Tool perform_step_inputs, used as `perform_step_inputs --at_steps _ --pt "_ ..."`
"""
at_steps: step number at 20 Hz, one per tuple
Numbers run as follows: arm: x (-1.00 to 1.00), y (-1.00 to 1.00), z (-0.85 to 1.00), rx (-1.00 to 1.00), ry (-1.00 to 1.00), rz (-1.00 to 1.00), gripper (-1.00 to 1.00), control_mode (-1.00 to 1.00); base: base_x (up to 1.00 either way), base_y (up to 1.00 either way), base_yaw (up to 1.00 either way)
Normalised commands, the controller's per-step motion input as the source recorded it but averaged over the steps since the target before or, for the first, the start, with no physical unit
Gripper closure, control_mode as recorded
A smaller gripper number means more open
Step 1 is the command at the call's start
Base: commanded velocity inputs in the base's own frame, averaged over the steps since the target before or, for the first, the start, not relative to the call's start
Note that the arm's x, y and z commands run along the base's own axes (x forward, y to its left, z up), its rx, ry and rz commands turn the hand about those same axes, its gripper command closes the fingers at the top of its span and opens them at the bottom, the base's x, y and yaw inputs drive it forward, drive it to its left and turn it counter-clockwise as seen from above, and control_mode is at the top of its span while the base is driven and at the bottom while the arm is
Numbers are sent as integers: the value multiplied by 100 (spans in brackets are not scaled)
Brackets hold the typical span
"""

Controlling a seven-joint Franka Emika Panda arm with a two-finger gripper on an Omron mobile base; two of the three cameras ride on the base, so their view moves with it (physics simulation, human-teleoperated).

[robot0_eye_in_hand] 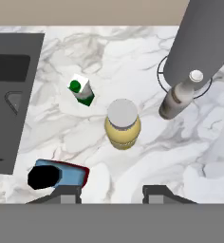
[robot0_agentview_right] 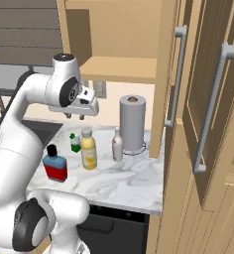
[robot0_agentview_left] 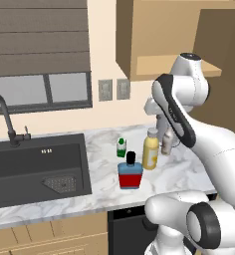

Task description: Sort all alcoholic drinks to one cabinet, and non-alcoholic drinks to the other.

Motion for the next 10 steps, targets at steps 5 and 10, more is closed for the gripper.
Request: perform_step_inputs --at_steps 5,10 --pt "-5 1 -12 0 2 0 -100 -100 0 0 0" --pt "-33 38 -56 -7 0 0 -100 -100 0 0 0"
